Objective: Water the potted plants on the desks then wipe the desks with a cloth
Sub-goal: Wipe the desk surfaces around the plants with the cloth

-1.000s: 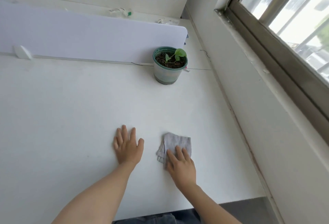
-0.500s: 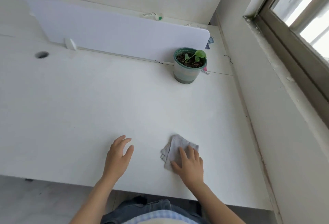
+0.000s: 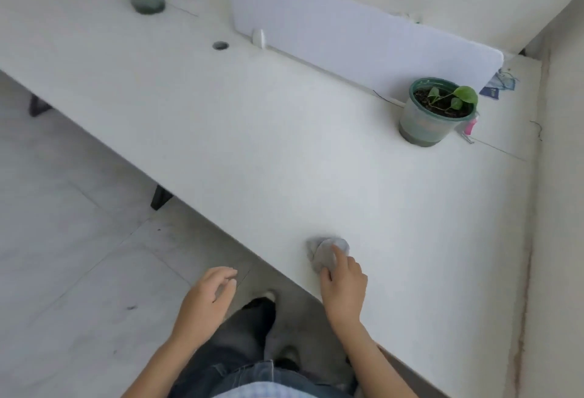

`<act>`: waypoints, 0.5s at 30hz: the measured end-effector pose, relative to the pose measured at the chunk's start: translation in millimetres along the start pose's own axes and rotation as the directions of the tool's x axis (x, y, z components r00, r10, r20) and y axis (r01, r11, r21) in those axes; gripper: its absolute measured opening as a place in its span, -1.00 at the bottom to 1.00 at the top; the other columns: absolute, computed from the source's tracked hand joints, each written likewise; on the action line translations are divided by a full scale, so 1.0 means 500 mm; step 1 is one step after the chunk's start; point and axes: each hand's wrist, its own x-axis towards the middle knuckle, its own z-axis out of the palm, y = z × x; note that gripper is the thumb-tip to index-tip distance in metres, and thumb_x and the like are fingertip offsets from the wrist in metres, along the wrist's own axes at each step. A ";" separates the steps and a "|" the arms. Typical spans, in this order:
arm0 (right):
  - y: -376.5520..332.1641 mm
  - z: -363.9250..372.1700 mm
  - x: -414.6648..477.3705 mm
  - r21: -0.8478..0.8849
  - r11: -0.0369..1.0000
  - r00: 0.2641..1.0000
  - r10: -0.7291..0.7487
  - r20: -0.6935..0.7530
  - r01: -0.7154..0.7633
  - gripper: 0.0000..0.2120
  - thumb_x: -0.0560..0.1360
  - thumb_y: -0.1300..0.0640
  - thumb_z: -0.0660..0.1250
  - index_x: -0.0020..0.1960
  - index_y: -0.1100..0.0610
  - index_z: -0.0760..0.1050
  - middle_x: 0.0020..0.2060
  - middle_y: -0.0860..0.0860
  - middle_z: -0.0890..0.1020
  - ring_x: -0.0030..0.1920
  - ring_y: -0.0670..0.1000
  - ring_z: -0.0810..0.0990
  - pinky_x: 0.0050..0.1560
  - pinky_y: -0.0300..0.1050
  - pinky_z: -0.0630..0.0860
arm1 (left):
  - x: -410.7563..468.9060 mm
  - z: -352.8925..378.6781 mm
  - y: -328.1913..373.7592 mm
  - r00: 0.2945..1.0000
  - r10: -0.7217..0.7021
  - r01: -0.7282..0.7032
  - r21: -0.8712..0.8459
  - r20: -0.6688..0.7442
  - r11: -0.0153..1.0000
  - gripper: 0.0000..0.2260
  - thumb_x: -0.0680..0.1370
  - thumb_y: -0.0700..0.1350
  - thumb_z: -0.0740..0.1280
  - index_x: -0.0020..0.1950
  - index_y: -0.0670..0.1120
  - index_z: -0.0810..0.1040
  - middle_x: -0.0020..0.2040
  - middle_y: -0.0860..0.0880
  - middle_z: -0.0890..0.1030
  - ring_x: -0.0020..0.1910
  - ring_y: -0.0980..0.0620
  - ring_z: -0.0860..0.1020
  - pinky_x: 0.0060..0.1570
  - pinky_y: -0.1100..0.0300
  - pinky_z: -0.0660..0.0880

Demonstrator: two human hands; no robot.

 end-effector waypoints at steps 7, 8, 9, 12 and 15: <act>-0.114 0.049 -0.119 0.070 0.863 0.820 -0.498 0.282 0.501 -0.56 0.20 0.11 0.12 0.08 -0.06 0.37 -0.37 -0.16 0.55 -0.33 -0.11 0.49 -0.38 -0.31 0.31 | -0.135 -0.044 -0.064 0.966 -0.216 0.205 -0.085 -0.144 0.975 -0.81 0.56 -0.21 0.23 0.13 -0.09 0.56 0.02 0.03 0.55 0.04 0.02 0.53 -0.03 0.32 0.32; -0.119 0.050 -0.121 0.068 0.869 0.818 -0.486 0.307 0.491 -0.56 0.19 0.11 0.10 0.06 -0.05 0.37 -0.37 -0.15 0.56 -0.35 -0.10 0.51 -0.38 -0.32 0.30 | -0.142 -0.051 -0.072 0.960 -0.231 0.219 -0.090 -0.160 0.972 -0.80 0.56 -0.20 0.23 0.14 -0.10 0.56 0.02 0.03 0.55 0.02 0.04 0.52 -0.04 0.33 0.32; -0.126 0.052 -0.123 0.064 0.870 0.818 -0.483 0.314 0.489 -0.57 0.19 0.12 0.09 0.05 -0.04 0.38 -0.37 -0.14 0.56 -0.37 -0.08 0.53 -0.39 -0.32 0.27 | -0.149 -0.057 -0.081 0.955 -0.241 0.228 -0.094 -0.174 0.969 -0.79 0.56 -0.19 0.23 0.16 -0.12 0.56 0.01 0.03 0.55 0.00 0.07 0.50 -0.05 0.36 0.33; -0.156 0.060 -0.134 0.094 0.881 0.793 -0.461 0.399 0.464 -0.60 0.13 0.20 0.25 -0.03 0.01 0.46 -0.38 -0.08 0.57 -0.42 -0.03 0.56 -0.41 -0.30 0.22 | -0.173 -0.080 -0.121 0.940 -0.265 0.239 -0.141 -0.214 0.961 -0.79 0.57 -0.17 0.22 0.15 -0.14 0.56 0.00 0.04 0.56 -0.03 0.11 0.49 -0.12 0.46 0.33; -0.203 0.077 -0.144 0.115 0.906 0.763 -0.406 0.502 0.407 -0.60 0.10 0.27 0.31 -0.06 0.08 0.57 -0.31 0.01 0.62 -0.34 0.07 0.61 -0.38 -0.23 0.31 | -0.186 -0.118 -0.168 0.924 -0.306 0.266 -0.191 -0.227 0.945 -0.79 0.57 -0.16 0.22 0.14 -0.14 0.57 -0.02 0.03 0.57 -0.02 0.09 0.51 -0.14 0.50 0.32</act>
